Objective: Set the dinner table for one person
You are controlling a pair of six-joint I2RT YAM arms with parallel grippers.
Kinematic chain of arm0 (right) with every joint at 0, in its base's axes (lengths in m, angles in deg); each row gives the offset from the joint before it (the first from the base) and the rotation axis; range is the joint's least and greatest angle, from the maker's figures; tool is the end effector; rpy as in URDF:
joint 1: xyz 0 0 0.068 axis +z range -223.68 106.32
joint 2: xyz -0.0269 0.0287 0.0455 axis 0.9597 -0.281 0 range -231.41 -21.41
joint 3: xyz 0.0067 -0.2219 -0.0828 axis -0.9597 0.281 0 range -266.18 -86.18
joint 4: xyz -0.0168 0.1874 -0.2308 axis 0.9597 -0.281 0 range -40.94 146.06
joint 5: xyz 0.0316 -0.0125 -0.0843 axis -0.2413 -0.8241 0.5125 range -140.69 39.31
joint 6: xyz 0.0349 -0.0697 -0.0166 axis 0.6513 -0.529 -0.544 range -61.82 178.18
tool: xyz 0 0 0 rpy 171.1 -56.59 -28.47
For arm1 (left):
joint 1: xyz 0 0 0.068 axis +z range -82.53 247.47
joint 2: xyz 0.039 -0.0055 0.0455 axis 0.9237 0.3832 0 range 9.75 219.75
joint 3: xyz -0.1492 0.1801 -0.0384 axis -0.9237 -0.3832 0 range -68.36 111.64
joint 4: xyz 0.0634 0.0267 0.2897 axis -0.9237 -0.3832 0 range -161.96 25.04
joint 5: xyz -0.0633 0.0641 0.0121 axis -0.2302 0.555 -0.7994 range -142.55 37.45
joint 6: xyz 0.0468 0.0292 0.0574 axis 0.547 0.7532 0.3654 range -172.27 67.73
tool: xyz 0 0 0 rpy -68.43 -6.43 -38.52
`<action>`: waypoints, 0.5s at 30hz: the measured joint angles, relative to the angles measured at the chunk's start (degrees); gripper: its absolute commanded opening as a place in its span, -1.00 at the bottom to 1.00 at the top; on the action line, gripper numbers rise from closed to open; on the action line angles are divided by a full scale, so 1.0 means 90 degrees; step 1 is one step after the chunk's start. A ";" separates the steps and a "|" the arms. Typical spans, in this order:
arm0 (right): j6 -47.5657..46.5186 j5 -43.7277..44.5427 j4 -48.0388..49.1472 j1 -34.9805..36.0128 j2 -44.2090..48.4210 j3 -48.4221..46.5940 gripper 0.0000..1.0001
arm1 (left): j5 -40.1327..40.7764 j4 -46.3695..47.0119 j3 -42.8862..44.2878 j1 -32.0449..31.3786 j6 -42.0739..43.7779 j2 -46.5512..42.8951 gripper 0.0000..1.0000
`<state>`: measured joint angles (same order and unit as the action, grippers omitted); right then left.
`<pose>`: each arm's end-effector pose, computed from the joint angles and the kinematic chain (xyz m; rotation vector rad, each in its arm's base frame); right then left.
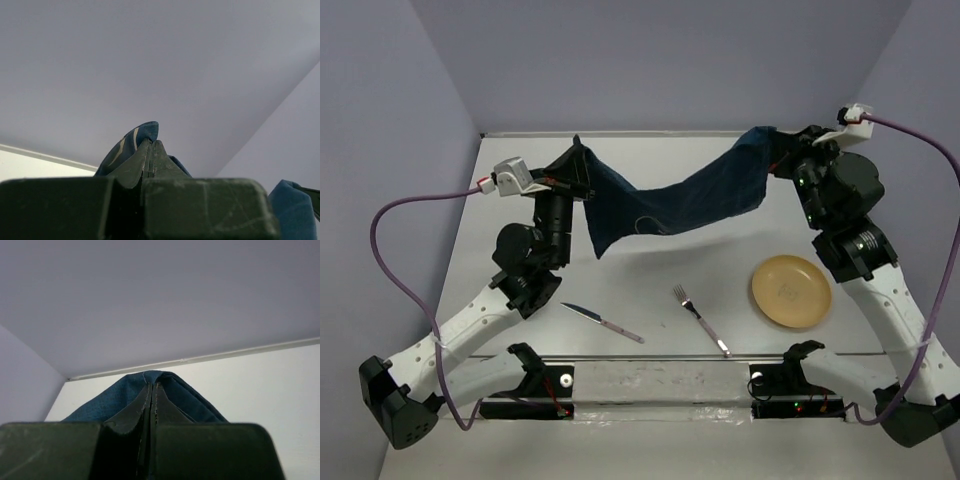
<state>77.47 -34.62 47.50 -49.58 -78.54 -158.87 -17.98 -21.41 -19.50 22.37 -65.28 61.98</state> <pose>0.2749 0.1023 0.4549 0.1700 1.4568 0.4154 0.2162 -0.1618 0.4203 -0.3151 0.9824 -0.6632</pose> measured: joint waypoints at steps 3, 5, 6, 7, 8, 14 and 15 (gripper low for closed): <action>-0.0168 0.0185 -0.0022 -0.0002 -0.0559 -0.0294 -1.00 | -0.0039 0.0010 0.0153 0.0109 0.0027 0.0289 -1.00; -0.0243 0.0233 -0.0029 -0.0002 -0.1022 -0.0413 -1.00 | -0.0146 -0.0083 0.0206 0.0272 -0.0005 0.0525 -1.00; -0.0272 0.0236 -0.0034 -0.0024 -0.1239 -0.0440 -1.00 | -0.0248 -0.0177 0.0265 0.0413 -0.0053 0.0690 -1.00; -0.0318 0.0209 -0.0080 -0.0068 -0.1532 -0.0476 -1.00 | -0.0333 -0.0289 0.0330 0.0573 -0.0112 0.0828 -1.00; -0.0350 0.0172 -0.0129 -0.0121 -0.1780 -0.0532 -1.00 | -0.0454 -0.0430 0.0435 0.0787 -0.0197 0.1008 -1.00; -0.0457 -0.0274 -0.0454 -0.0799 -0.3264 -0.1710 -1.00 | -0.1124 -0.1061 0.1137 0.1865 -0.0755 0.1826 -1.00; -0.0459 -0.0352 -0.0488 -0.0933 -0.3495 -0.2091 -1.00 | -0.1333 -0.1197 0.1379 0.2108 -0.0865 0.2025 -1.00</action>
<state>73.34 -37.79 43.11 -57.97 -109.99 -177.69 -29.98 -32.19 -7.09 41.34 -73.06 80.20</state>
